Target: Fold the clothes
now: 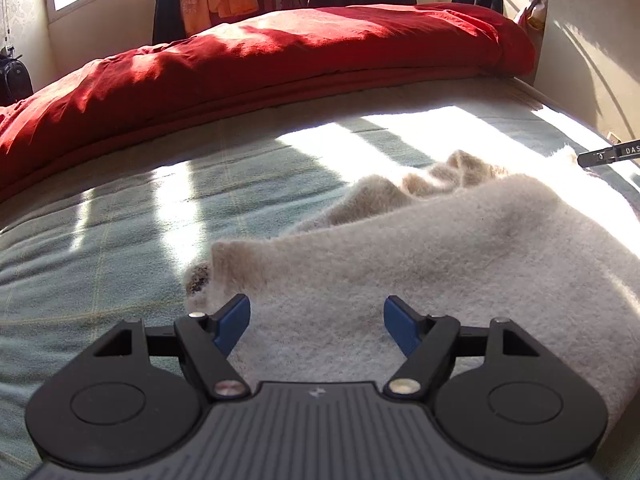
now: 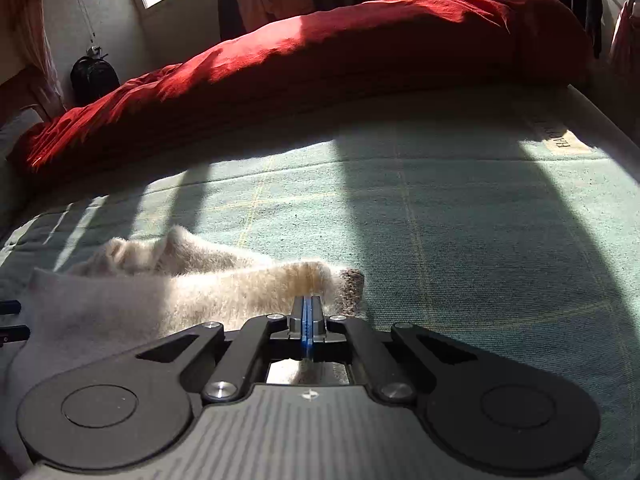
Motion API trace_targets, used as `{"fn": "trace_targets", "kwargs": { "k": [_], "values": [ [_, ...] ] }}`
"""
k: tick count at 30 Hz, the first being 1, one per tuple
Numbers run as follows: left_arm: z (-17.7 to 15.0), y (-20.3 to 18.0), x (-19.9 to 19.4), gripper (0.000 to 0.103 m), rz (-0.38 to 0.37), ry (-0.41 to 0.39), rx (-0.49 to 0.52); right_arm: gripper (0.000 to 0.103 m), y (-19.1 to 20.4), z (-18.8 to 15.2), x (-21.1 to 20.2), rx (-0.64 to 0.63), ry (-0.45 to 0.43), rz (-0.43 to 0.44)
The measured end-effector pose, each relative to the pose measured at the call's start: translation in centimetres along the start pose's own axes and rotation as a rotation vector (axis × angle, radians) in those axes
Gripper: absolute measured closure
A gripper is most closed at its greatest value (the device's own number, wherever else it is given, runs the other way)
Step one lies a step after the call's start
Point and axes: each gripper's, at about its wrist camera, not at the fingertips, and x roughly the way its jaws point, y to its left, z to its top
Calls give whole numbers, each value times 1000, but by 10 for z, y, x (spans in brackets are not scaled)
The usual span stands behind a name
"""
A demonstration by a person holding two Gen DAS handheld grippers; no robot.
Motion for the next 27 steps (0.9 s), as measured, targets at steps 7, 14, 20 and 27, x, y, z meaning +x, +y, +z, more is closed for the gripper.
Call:
{"fn": "trace_targets", "kwargs": {
  "k": [7, 14, 20, 27],
  "values": [
    [5, 12, 33, 25, 44, 62, -43, 103, -6, 12, 35, 6, 59, -32],
    [13, 7, 4, 28, 140, 80, 57, 80, 7, 27, -3, -96, 44, -138],
    [13, -20, -62, 27, 126, 14, 222, 71, 16, 32, -69, -257, 43, -216],
    [-11, -79, -132, 27, 72, -2, 527, 52, 39, 10, -147, -413, 87, -218]
  ]
}}
